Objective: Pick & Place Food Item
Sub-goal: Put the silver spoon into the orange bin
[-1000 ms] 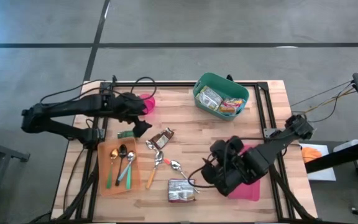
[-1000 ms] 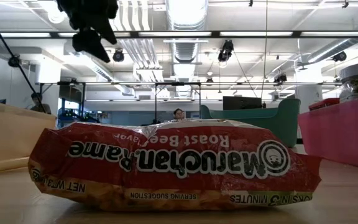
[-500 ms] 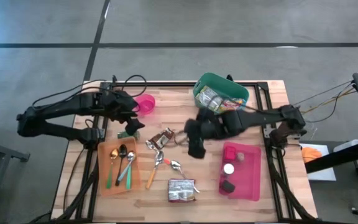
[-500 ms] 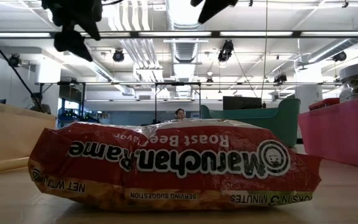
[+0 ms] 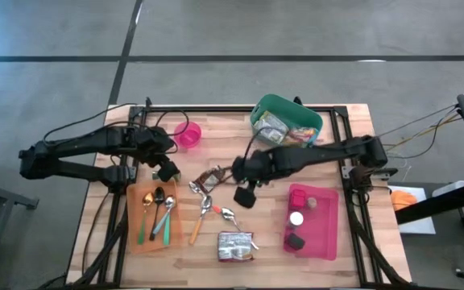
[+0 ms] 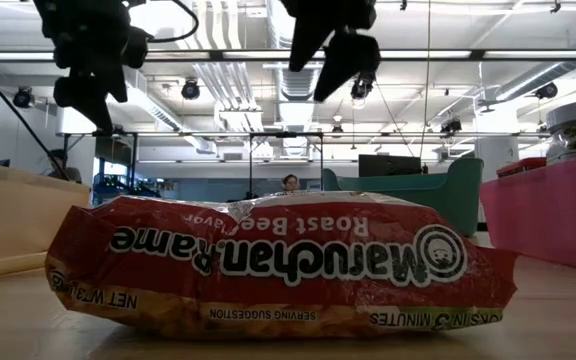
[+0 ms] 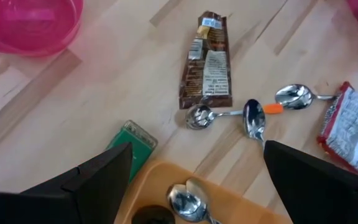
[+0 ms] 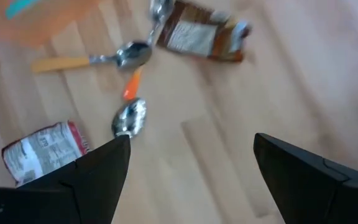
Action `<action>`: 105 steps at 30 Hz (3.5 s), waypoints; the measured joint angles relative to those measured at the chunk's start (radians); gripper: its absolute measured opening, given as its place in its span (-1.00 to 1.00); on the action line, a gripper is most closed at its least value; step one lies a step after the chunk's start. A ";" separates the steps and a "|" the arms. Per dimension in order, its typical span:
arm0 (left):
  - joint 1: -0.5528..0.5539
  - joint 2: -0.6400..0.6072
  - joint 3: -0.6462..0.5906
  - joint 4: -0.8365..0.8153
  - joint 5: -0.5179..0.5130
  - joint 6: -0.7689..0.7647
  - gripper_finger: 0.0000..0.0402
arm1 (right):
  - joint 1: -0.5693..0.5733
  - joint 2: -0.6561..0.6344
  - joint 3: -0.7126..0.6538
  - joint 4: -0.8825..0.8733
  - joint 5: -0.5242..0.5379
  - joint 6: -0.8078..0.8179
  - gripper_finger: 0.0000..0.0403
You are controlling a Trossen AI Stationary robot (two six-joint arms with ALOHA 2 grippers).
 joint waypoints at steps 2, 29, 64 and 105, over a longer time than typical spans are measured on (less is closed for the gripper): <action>0.000 0.000 -0.001 0.000 0.000 0.020 0.83 | 0.021 0.028 -0.004 0.027 -0.003 0.037 0.68; 0.000 0.000 -0.003 -0.021 0.027 0.154 0.83 | 0.161 0.357 0.018 0.179 0.001 0.334 0.68; -0.001 0.000 -0.003 -0.058 0.048 0.130 0.83 | 0.173 0.415 0.039 0.108 0.080 0.378 -0.93; -0.177 -0.103 -0.004 0.760 0.064 0.067 0.79 | 0.007 0.026 0.283 0.535 0.562 -0.142 -0.95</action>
